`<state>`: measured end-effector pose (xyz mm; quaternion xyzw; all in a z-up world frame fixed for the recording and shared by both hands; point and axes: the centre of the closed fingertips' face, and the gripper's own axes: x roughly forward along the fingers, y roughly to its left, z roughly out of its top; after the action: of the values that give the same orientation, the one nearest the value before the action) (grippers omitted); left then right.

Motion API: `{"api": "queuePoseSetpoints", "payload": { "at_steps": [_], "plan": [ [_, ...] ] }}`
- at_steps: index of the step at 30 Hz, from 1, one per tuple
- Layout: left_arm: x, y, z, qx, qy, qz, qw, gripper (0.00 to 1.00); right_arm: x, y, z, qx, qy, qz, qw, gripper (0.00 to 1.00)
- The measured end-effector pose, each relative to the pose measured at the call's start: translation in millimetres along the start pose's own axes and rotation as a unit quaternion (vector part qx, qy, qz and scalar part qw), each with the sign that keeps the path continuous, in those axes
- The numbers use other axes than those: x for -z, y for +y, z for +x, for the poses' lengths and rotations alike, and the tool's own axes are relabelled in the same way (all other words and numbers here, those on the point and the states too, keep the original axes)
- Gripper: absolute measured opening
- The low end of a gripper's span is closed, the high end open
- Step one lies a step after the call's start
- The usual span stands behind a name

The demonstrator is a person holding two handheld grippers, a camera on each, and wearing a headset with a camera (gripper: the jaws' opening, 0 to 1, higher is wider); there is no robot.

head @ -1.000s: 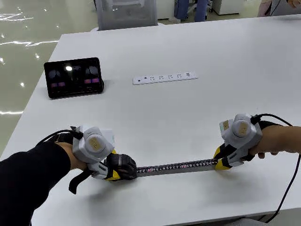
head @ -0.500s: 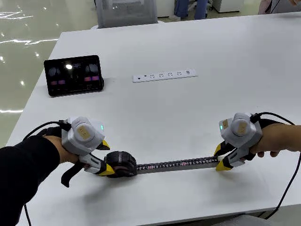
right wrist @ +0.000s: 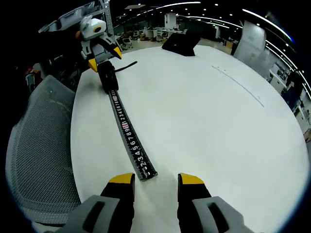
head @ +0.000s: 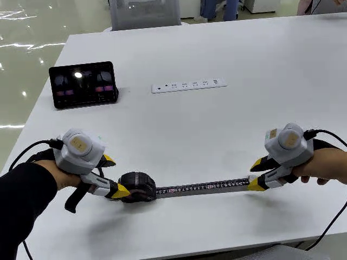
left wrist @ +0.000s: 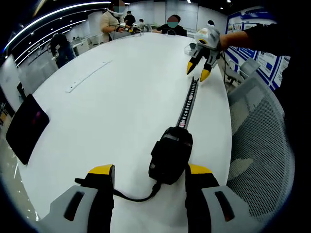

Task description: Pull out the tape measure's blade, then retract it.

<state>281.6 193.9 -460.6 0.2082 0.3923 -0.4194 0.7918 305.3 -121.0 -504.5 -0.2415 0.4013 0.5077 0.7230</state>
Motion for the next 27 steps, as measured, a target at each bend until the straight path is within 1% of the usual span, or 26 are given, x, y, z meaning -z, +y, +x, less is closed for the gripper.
{"api": "queuePoseSetpoints", "payload": {
  "at_steps": [3, 5, 8, 12, 15, 17, 20, 23, 24, 25, 26, 27],
  "plan": [
    [1.0, -0.5, -4.4, -0.006, -0.012, -0.02, 0.9997, 0.56, -0.9, 1.1, -6.3, 0.011, -0.016, 0.017, 0.9997, 0.34],
    [2.0, -0.4, -6.5, -0.011, -0.017, -0.032, 0.9993, 0.57, -0.1, 2.2, -8.5, 0.016, -0.02, 0.02, 0.9995, 0.35],
    [4.2, -0.7, -7.7, -0.018, -0.028, -0.056, 0.9979, 0.58, -1.2, 5.9, -12.7, 0.025, -0.034, 0.023, 0.9988, 0.35],
    [5.2, -0.7, -9.0, -0.028, -0.041, -0.07, 0.9963, 0.58, -1.0, 9.0, -16.5, 0.032, -0.042, 0.029, 0.9982, 0.4],
    [5.1, 1.8, -12.5, -0.04, -0.059, -0.091, 0.9933, 0.6, 0.2, 8.5, -20.0, 0.041, -0.047, 0.036, 0.9974, 0.44],
    [5.5, 1.8, -15.9, -0.049, -0.073, -0.105, 0.9905, 0.61, 2.0, 9.3, -22.9, 0.044, -0.051, 0.04, 0.9969, 0.45],
    [8.8, 3.0, -20.5, -0.06, -0.079, -0.103, 0.9896, 0.63, 6.2, 10.3, -26.2, 0.05, -0.053, 0.044, 0.9964, 0.46],
    [9.6, 6.7, -29.3, -0.08, -0.099, -0.116, 0.985, 0.64, 9.2, 11.9, -29.5, 0.057, -0.061, 0.051, 0.9952, 0.48],
    [11.6, 7.4, -32.8, -0.085, -0.104, -0.122, 0.9834, 0.65, 11.3, 13.0, -30.3, 0.059, -0.062, 0.055, 0.9948, 0.49],
    [13.4, 7.1, -34.8, -0.087, -0.106, -0.123, 0.9829, 0.65, 12.8, 13.4, -30.7, 0.058, -0.065, 0.059, 0.9945, 0.5],
    [16.4, 7.7, -37.8, -0.094, -0.11, -0.13, 0.9811, 0.66, 15.1, 15.1, -30.7, 0.054, -0.068, 0.07, 0.9938, 0.52],
    [18.6, 7.6, -39.3, -0.095, -0.11, -0.134, 0.9802, 0.68, 16.7, 15.3, -30.9, 0.054, -0.068, 0.074, 0.9935, 0.54]
  ]
}}
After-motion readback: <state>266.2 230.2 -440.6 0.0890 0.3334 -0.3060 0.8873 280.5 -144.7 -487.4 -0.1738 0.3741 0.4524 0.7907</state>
